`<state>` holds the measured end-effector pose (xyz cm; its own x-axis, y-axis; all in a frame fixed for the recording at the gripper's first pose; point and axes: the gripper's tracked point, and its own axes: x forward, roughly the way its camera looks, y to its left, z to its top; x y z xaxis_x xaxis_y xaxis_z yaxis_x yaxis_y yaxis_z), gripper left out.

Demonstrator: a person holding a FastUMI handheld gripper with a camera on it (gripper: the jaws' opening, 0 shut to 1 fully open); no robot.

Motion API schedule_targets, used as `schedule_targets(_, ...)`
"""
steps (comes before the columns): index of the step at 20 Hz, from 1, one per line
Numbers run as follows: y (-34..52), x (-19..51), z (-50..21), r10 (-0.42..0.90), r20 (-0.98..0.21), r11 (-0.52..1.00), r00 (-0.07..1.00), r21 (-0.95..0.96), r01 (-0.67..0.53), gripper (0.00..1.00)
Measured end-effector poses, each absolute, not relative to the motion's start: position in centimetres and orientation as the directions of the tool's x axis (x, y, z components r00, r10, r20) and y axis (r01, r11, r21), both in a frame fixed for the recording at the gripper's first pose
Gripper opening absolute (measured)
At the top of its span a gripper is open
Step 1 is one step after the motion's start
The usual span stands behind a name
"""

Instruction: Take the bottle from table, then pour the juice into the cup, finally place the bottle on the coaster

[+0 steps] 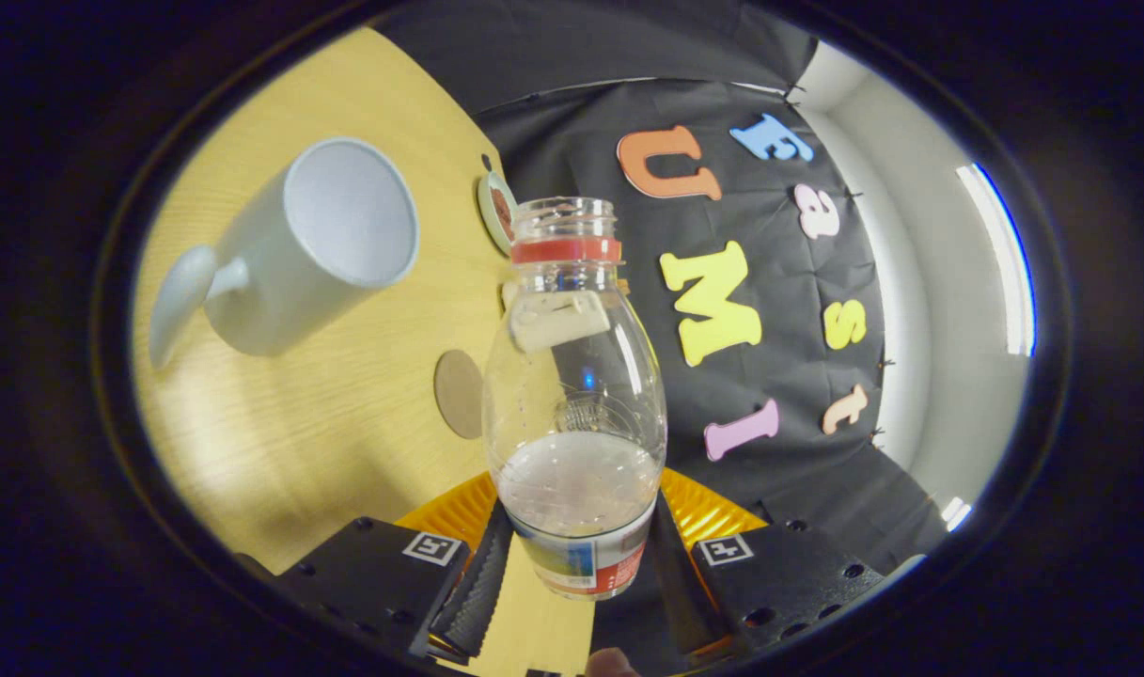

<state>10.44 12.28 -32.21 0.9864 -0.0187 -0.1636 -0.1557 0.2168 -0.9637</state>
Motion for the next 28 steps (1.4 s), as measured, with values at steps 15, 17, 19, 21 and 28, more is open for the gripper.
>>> schedule_targets(15,13.0,10.3,-31.2,-0.002,-0.108,0.006,0.994,-0.994,-0.108,0.77)
schedule_targets(17,13.1,10.2,-30.9,0.000,-0.097,-0.015,0.995,-0.995,-0.097,0.77)
schedule_targets(19,13.1,10.3,-30.7,0.000,-0.085,-0.039,0.996,-0.996,-0.085,0.77)
schedule_targets(21,13.1,10.5,-30.1,0.002,-0.075,-0.066,0.997,-0.995,-0.075,0.77)
schedule_targets(28,13.6,10.6,-29.4,0.008,-0.071,-0.124,0.997,-0.990,-0.070,0.77)
